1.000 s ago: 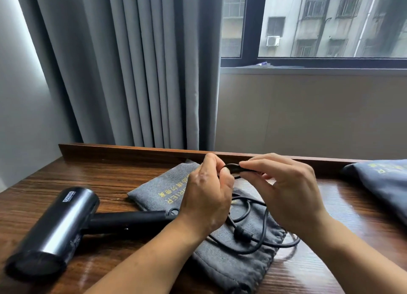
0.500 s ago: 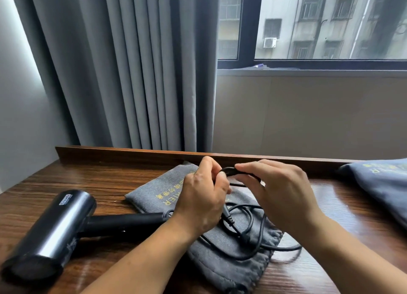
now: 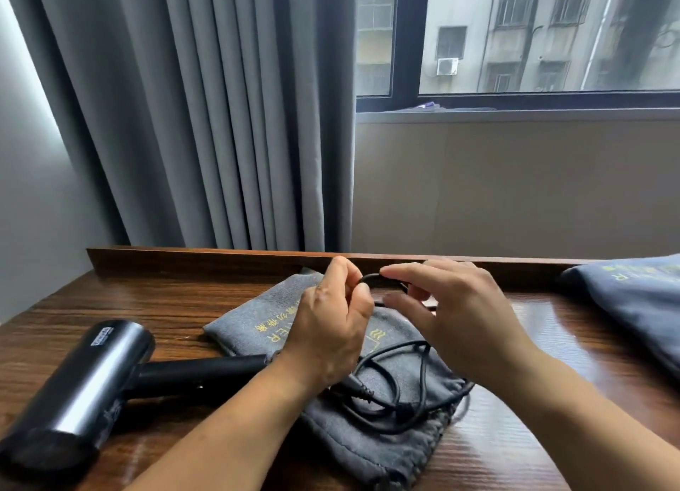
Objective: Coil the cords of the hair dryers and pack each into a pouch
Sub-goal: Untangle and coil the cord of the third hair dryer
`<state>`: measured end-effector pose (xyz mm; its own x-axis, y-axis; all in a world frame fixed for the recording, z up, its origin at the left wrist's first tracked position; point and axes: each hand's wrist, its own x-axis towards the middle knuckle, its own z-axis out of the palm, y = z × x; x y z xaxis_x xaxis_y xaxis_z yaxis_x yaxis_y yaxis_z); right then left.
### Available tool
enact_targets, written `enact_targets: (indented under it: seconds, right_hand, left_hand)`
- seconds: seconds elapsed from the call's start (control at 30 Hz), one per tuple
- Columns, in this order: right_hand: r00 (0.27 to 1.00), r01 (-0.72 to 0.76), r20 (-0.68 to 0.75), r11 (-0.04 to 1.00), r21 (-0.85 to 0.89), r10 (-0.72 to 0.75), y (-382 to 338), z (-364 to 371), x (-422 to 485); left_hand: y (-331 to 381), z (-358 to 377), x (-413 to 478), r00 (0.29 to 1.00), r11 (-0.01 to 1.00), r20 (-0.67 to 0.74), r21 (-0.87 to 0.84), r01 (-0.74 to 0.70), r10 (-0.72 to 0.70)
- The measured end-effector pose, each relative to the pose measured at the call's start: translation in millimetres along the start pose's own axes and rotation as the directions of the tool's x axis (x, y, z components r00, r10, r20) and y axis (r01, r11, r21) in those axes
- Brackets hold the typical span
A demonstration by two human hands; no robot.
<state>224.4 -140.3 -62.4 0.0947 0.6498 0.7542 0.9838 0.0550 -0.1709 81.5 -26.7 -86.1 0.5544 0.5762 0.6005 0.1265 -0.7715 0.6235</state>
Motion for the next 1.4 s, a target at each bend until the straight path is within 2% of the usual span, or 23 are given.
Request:
enact_targets:
  seconds: [0.07,0.1,0.13,0.2,0.23,0.27,0.3,0.37,0.43,0.5,0.63,0.7,0.73,0.8,0.87,0.9,0.93,1.0,1.07,1.13,1.23,1.33,1.4]
  right_hand:
    - [0.994,-0.028,-0.101,0.999,0.032,0.032,-2,1,2]
    - [0.977,-0.116,-0.156,0.979,0.167,0.143,0,-2,4]
    - [0.936,-0.232,-0.170,0.903,0.362,0.309,3,-5,6]
    - [0.813,-0.386,-0.042,0.592,0.708,0.581,11,-14,8]
    - [0.766,-0.430,0.054,0.448,0.784,0.641,18,-15,8]
    - [0.739,-0.482,0.138,0.375,0.792,0.659,23,-15,7]
    - [0.739,-0.540,0.188,0.403,0.739,0.647,27,-14,5]
    - [0.822,-0.551,0.169,0.685,0.477,0.544,31,-14,-1]
    - [0.941,-0.337,0.107,0.922,0.190,0.322,22,-15,-5]
    - [0.985,-0.150,0.093,0.988,0.040,0.146,11,-14,-2]
    - [0.999,-0.041,0.030,0.999,-0.034,0.042,4,-12,5]
    - [0.998,-0.056,0.045,0.986,0.155,0.050,6,-8,3]
    - [0.991,-0.132,0.043,0.932,0.339,0.124,7,-8,3]
    - [0.932,-0.286,0.042,0.660,0.695,0.359,12,-14,4]
    - [0.847,-0.332,0.056,0.445,0.832,0.529,23,-22,6]
    - [0.824,-0.369,0.081,0.422,0.828,0.561,29,-25,6]
    - [0.825,-0.430,0.116,0.481,0.764,0.554,34,-27,5]
    - [0.846,-0.530,0.217,0.724,0.442,0.487,40,-27,0]
    - [0.877,-0.454,0.260,0.875,0.169,0.405,30,-25,-4]
    - [0.936,-0.295,0.236,0.947,0.129,0.260,14,-17,-5]
    - [0.993,-0.054,0.105,0.996,-0.074,0.061,-4,1,-4]
    - [0.998,-0.003,-0.069,0.996,-0.093,-0.003,-2,12,-2]
    - [0.994,0.026,-0.105,0.996,-0.081,-0.034,3,16,-4]
  left_hand:
    - [-2,0,0,0.999,1.000,-0.036,0.010,0.011,-0.010]
    - [-5,-1,1,0.998,0.999,-0.048,-0.006,0.035,-0.035]
    - [-7,-2,3,0.996,0.997,-0.044,-0.030,0.071,-0.072]
    - [-12,-3,6,0.985,0.981,-0.024,-0.103,0.165,-0.169]
    - [-14,-3,8,0.977,0.965,-0.005,-0.161,0.209,-0.212]
    - [-17,-2,9,0.968,0.942,0.023,-0.224,0.248,-0.249]
    - [-18,-1,9,0.959,0.918,0.061,-0.279,0.281,-0.275]
    - [-17,-1,8,0.961,0.917,0.106,-0.289,0.276,-0.256]
    - [-12,-2,5,0.982,0.963,0.090,-0.200,0.182,-0.167]
    - [-7,-3,4,0.994,0.984,0.059,-0.148,0.098,-0.090]
    - [-9,-7,6,1.000,0.999,-0.002,-0.052,0.013,-0.014]
    - [-15,-10,8,0.998,0.991,0.002,-0.124,0.056,-0.056]
    - [-19,-11,9,0.995,0.979,0.011,-0.175,0.101,-0.101]
    - [-27,-12,11,0.983,0.947,0.039,-0.262,0.186,-0.182]
    - [-30,-12,13,0.978,0.920,0.031,-0.333,0.207,-0.208]
    - [-31,-12,14,0.975,0.907,0.005,-0.366,0.208,-0.222]
    - [-32,-12,15,0.969,0.891,-0.022,-0.399,0.217,-0.246]
    - [-31,-13,16,0.964,0.871,-0.035,-0.438,0.222,-0.263]
    - [-30,-13,14,0.985,0.920,-0.016,-0.360,0.157,-0.174]
    - [-24,-10,10,0.998,0.972,0.002,-0.227,0.068,-0.069]
    - [-15,-6,3,1.000,0.992,0.015,-0.121,-0.018,0.019]
    - [-16,-5,1,0.999,0.980,0.035,-0.194,0.047,-0.041]
    - [-18,-6,3,0.991,0.950,0.041,-0.281,0.135,-0.129]
